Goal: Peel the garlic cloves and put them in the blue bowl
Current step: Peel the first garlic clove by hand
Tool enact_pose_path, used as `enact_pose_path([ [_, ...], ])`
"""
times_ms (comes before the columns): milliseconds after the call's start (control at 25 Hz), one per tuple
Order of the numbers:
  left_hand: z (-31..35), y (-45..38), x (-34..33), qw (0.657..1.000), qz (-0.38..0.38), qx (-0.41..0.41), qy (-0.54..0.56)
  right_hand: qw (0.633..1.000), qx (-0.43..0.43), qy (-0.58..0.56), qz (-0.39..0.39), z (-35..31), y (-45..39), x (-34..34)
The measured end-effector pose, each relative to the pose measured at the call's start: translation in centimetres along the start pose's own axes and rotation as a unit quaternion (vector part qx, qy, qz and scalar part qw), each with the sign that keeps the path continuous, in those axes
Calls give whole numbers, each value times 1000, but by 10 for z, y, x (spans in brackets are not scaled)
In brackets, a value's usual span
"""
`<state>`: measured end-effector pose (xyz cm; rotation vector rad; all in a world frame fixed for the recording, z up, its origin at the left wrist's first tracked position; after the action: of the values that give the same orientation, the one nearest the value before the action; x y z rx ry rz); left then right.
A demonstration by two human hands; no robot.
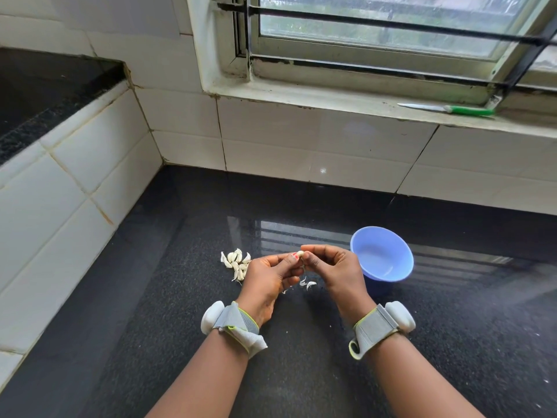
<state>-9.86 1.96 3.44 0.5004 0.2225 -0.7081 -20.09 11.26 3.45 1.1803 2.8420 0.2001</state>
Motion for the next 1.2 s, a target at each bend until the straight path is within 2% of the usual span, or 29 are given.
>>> enact_pose_path([
  [400, 8, 3, -3, 1000, -14, 1, 20, 992, -37, -113, -31, 2, -4, -1],
  [560, 8, 4, -4, 1000, -8, -3, 29, 991, -45, -123, -39, 5, -4, -1],
  [920, 9, 4, -5, 999, -12, 12, 43, 999, 8, -36, -23, 0, -6, 4],
  [1200, 7, 4, -5, 997, -8, 26, 76, 999, 25, -11, -26, -2, -5, 3],
])
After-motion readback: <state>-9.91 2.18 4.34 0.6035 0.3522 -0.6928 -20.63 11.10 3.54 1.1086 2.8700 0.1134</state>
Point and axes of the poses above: each hand's wrist, its own y-axis away from the middle knuckle, its own x-axis out of the back of the hand, z = x × y, the point moved 2 cm from there along -y, towards the middle knuckle, and after that the axes turned 5 degrees about -x, right-handed, at the moved point
